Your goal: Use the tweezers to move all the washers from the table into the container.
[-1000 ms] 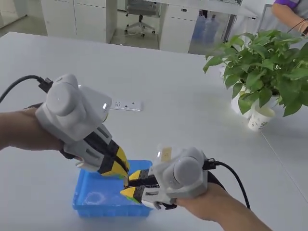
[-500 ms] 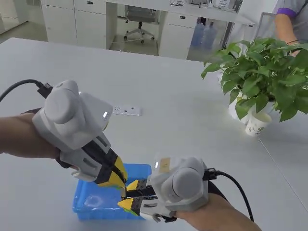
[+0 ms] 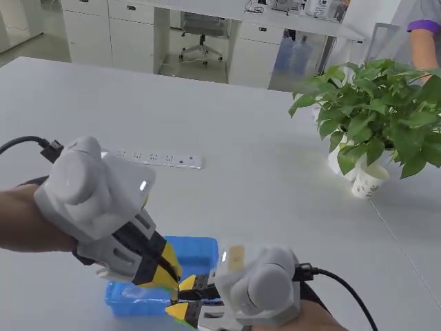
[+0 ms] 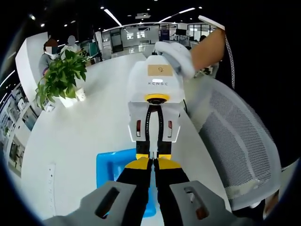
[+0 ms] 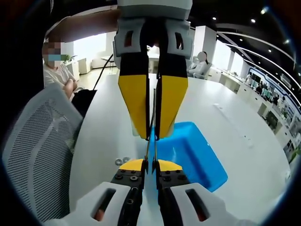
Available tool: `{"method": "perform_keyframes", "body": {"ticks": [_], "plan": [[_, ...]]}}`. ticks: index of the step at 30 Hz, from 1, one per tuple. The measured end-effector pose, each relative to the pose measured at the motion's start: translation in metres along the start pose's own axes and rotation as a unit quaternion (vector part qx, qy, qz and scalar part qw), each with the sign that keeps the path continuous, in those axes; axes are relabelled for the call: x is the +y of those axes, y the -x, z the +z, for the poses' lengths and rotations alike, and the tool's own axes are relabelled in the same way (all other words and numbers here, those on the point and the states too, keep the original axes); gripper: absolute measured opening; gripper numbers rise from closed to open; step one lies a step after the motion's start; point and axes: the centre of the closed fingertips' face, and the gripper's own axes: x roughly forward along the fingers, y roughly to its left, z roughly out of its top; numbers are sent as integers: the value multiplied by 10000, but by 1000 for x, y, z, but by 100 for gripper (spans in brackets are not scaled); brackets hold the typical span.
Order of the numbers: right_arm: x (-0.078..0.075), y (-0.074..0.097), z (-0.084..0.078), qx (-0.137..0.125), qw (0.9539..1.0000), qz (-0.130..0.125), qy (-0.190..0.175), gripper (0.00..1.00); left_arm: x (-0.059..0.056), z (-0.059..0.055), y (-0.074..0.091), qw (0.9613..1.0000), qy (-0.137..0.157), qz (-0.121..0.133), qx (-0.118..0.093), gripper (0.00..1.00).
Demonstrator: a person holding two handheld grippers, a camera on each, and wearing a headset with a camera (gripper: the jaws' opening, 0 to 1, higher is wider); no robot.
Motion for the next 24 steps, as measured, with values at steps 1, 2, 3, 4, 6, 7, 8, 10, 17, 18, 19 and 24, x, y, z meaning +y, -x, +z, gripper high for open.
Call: {"method": "perform_keyframes", "body": {"ticks": [1,2,3,4,6,7,8,10,17,18,19,24], "plan": [[3,-1,-1,6,10000,10,21,10,-2,-1,-1,10000,-4,-10,9,6],[4,-1,-1,13,10000,17,30,10,-4,-1,-1,10000,-11,-12,19,6],[6,-2,-1,14,10000,22,26,10,-6,-2,-1,10000,-8,-15,25,6],[8,-3,-1,16,10000,34,18,10,-7,-3,-2,10000,-5,-20,25,6],[11,-5,-2,28,10000,34,23,10,-9,-4,-3,10000,6,-19,26,6],[12,-5,-2,30,10000,35,19,10,-10,-4,-3,10000,18,-20,23,6],[13,-6,-3,34,10000,44,10,10,-11,-5,-4,10000,34,-22,22,6],[17,-8,-4,41,10000,63,6,10,-15,-6,-5,10000,45,-29,34,6],[28,-12,-11,73,9999,116,-23,10,-26,-13,-10,10000,79,-26,51,6],[30,-12,-12,91,9999,133,-22,10,-28,-14,-11,9999,94,-35,57,6],[31,-13,-13,103,9998,141,-4,10,-30,-15,-12,9999,102,-41,61,6],[38,-15,-18,131,9997,194,-5,10,-35,-18,-16,9999,150,-54,51,6]]}}
